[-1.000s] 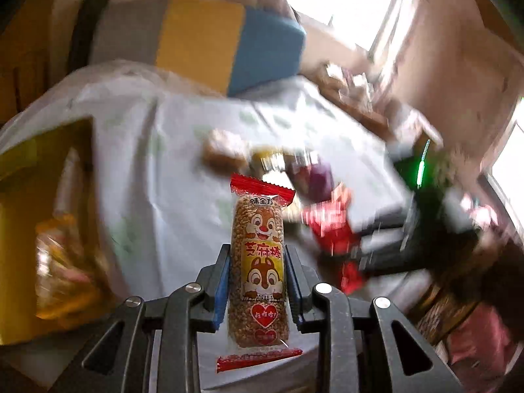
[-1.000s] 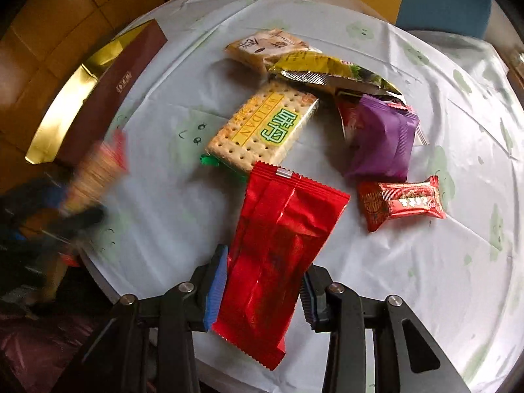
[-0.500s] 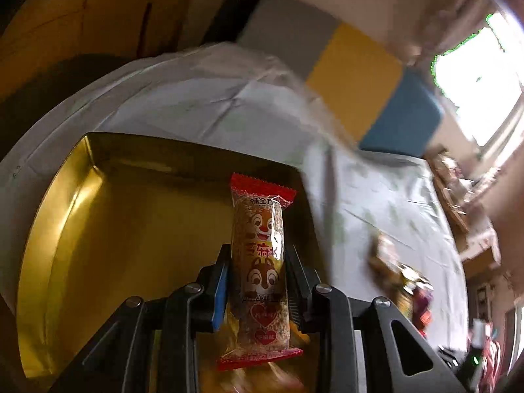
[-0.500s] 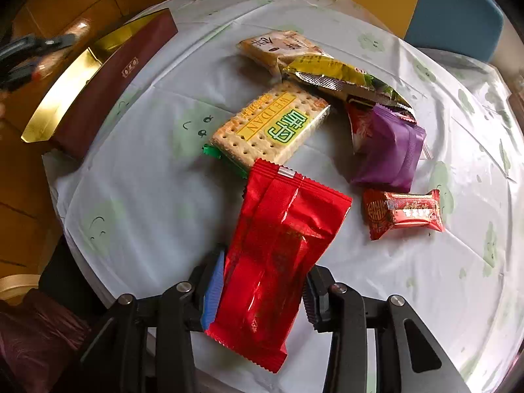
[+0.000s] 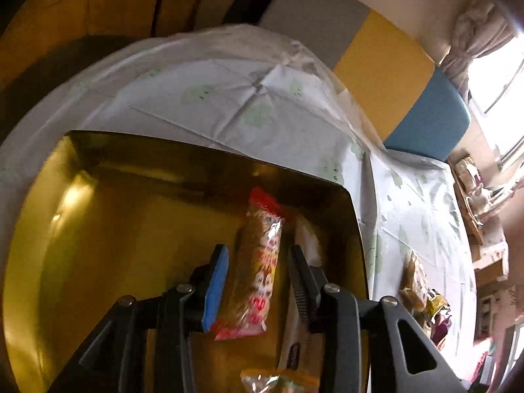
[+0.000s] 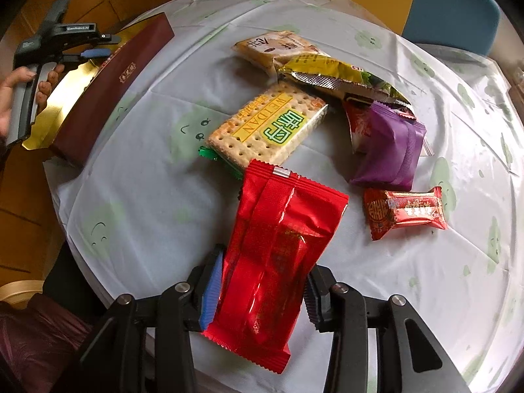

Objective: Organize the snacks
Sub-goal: 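Carry the peanut bar into the gold tin and open the left gripper, then lower the red wrapper into the gold tin and open the right gripper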

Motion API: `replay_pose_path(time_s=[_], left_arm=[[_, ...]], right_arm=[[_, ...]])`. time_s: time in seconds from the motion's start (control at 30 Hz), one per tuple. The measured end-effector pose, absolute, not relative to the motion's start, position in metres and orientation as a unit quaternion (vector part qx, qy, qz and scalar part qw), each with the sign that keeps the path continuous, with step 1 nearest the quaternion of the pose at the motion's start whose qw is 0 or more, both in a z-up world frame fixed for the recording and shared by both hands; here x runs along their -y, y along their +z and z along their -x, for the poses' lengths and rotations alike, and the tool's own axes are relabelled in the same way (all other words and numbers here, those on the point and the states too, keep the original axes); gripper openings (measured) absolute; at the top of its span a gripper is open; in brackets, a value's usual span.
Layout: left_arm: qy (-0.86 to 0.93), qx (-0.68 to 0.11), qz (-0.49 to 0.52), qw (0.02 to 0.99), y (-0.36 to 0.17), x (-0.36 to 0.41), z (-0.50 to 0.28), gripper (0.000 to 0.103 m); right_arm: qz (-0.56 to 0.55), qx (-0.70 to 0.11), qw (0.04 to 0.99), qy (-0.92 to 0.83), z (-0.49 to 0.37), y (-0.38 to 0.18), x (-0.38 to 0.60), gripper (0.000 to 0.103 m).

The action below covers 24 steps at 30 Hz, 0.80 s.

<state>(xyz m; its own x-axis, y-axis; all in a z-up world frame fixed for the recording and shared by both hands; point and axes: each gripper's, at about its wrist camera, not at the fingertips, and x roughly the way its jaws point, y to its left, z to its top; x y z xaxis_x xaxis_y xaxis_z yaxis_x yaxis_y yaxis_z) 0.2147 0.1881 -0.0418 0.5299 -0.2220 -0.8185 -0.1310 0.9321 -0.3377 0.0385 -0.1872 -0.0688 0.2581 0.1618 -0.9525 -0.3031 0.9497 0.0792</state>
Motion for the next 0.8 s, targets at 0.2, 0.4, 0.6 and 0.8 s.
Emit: replay_pose_path(time_s=[0.2,0.4,0.6,0.8], left_arm=[[0.015,-0.464,0.120,0.878,-0.023,-0.174,-0.162,0.038],[0.025,-0.454,0.108,0.884,-0.014,-0.168,-0.115,0.038],[0.033,-0.450,0.093,0.887,-0.014,-0.166,-0.086,0.038],[0.041,-0.448,0.102,0.887,-0.016,-0.173,-0.069,0.038]], right_arm=[[0.065,-0.589,0.793,0.145,-0.038,-0.068,0.187,0.044],[0.068,-0.585,0.795,0.144,-0.037,-0.068,0.185,0.042],[0.066,-0.580,0.798,0.149,-0.036,-0.059,0.182,0.041],[0.053,-0.559,0.810,0.173,-0.035,-0.035,0.165,0.041]])
